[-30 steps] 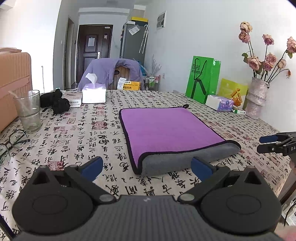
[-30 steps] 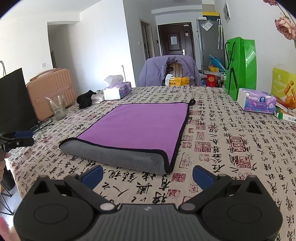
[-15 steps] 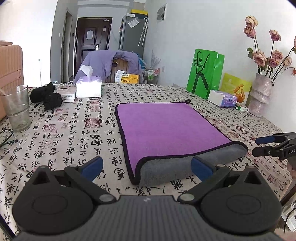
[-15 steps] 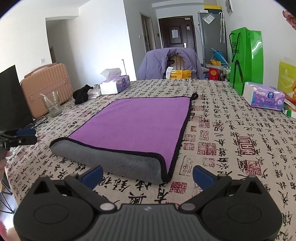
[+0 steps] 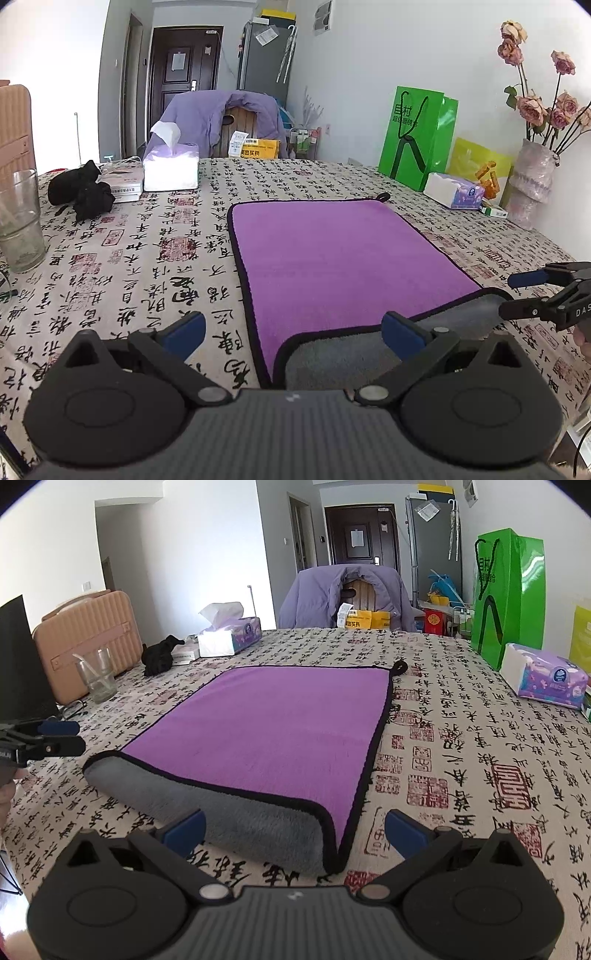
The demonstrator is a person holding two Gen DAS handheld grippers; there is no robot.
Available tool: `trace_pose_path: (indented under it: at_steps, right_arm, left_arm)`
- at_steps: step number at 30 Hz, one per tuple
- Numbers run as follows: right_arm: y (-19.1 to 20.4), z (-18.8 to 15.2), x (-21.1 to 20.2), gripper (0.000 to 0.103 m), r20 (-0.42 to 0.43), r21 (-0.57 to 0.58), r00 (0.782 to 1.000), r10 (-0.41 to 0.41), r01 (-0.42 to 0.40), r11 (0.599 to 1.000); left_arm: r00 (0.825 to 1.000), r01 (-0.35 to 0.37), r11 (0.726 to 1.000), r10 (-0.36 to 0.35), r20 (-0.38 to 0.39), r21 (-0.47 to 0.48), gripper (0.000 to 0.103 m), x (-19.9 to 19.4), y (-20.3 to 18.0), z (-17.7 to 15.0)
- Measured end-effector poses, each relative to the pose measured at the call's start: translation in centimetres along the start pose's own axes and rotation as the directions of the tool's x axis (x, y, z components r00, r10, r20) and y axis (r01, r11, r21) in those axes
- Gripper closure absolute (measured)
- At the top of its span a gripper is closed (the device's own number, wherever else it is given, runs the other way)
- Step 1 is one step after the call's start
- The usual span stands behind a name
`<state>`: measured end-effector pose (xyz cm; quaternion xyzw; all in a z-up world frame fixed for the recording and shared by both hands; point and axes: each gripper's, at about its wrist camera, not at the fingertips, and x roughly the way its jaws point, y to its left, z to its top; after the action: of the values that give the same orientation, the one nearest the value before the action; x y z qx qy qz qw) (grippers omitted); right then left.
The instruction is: Fold towel
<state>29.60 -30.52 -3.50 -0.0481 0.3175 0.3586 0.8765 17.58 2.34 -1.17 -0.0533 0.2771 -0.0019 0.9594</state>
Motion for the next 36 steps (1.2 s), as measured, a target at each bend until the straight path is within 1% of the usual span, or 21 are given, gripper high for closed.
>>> trace_pose_path:
  at_steps: [2,7,10,12,14,17,19,20,21,22,23,25,26,28,29,30,32,33,35,36]
  right_arm:
    - [-0.1,0.1,0.5,0.000,0.002,0.004,1.000,0.002,-0.002,1.000]
    - [-0.6,0.0,1.0,0.000,0.046,0.027,0.999,0.025,-0.026,0.999]
    - [-0.6,0.0,1.3,0.001,0.056,0.024,0.998,0.017,-0.018,1.000]
    - [-0.6,-0.1,1.3,0.005,0.058,0.016,0.998,0.003,-0.004,1.000]
    - [-0.6,-0.2,1.2,0.017,0.064,0.013,0.998,-0.001,0.000,1.000]
    - [-0.6,-0.3,1.1,0.028,0.069,0.009,0.998,-0.003,0.003,1.000]
    - [-0.4,-0.5,1.1,0.034,0.067,0.001,0.998,-0.013,0.013,1.000]
    - [-0.4,-0.5,1.1,0.040,0.065,-0.002,0.998,-0.017,0.017,1.000]
    - [-0.4,-0.6,1.2,0.044,0.061,-0.006,0.998,-0.018,0.019,1.000]
    - [-0.3,-0.7,1.2,0.051,0.057,-0.009,0.998,-0.018,0.019,1.000]
    - [-0.3,-0.7,1.3,0.056,0.055,-0.011,0.998,-0.018,0.019,1.000]
    - [-0.2,-0.8,1.4,0.060,0.051,-0.014,0.999,-0.014,0.015,1.000]
    - [-0.1,-0.8,1.4,0.060,0.053,-0.015,0.999,-0.014,0.014,1.000]
    - [-0.1,-0.9,1.4,0.063,0.049,-0.016,0.999,-0.012,0.013,1.000]
    - [-0.1,-0.9,1.5,0.066,0.047,-0.017,0.999,-0.011,0.012,1.000]
    - [0.0,-0.9,1.5,0.067,0.043,-0.020,0.999,-0.009,0.010,1.000]
    - [0.0,-0.8,1.6,0.067,0.038,-0.023,0.999,-0.010,0.011,1.000]
    - [0.0,-0.8,1.6,0.068,0.036,-0.024,0.999,-0.011,0.012,1.000]
    - [0.0,-0.8,1.7,0.071,0.031,-0.024,0.999,-0.010,0.010,1.000]
    - [0.0,-0.8,1.7,0.072,0.029,-0.025,1.000,-0.011,0.011,1.000]
  left_arm:
    - [1.000,0.000,1.000,0.000,0.000,0.005,0.000,0.5,-0.1,0.0]
    - [1.000,-0.006,1.000,0.006,0.010,0.009,0.000,1.2,-0.1,-0.2]
    - [1.000,0.000,1.000,0.000,0.015,0.009,0.000,1.1,0.0,-0.3]
    - [1.000,0.002,1.000,-0.002,0.017,0.004,0.000,1.1,0.1,-0.4]
    - [1.000,0.005,1.000,-0.005,0.015,-0.002,0.000,1.1,0.2,-0.6]
    - [1.000,-0.015,1.000,0.015,0.010,0.003,0.002,1.3,0.1,-0.8]
    - [1.000,-0.008,1.000,0.008,0.003,0.014,0.010,1.4,-0.2,-0.9]
    - [1.000,-0.004,1.000,0.004,0.000,0.017,0.012,1.5,-0.2,-1.0]
    - [1.000,-0.001,1.000,0.001,-0.003,0.022,0.017,1.6,-0.3,-1.1]
    - [1.000,0.001,1.000,-0.001,-0.008,0.027,0.022,1.7,-0.4,-1.2]
    - [1.000,0.005,0.999,-0.004,-0.014,0.031,0.025,1.8,-0.4,-1.2]
    - [1.000,0.010,0.999,-0.009,-0.025,0.037,0.031,2.0,-0.5,-1.4]
    - [0.999,0.014,0.999,-0.013,-0.035,0.041,0.033,2.1,-0.6,-1.5]
    - [0.998,0.014,0.999,-0.012,-0.055,0.050,0.045,2.5,-0.8,-1.7]
    - [0.998,0.013,0.998,-0.010,-0.065,0.054,0.048,2.7,-0.8,-1.8]
    - [0.998,0.010,0.998,-0.006,-0.070,0.056,0.052,2.8,-0.9,-1.9]
    - [0.998,0.012,0.998,-0.008,-0.068,0.058,0.054,2.8,-0.9,-2.0]
    - [0.997,0.018,0.998,-0.014,-0.071,0.055,0.060,2.8,-0.8,-2.1]
    - [0.997,0.017,0.998,-0.013,-0.070,0.056,0.062,2.8,-0.8,-2.2]
    - [0.997,0.020,0.998,-0.016,-0.069,0.057,0.065,2.8,-0.9,-2.2]
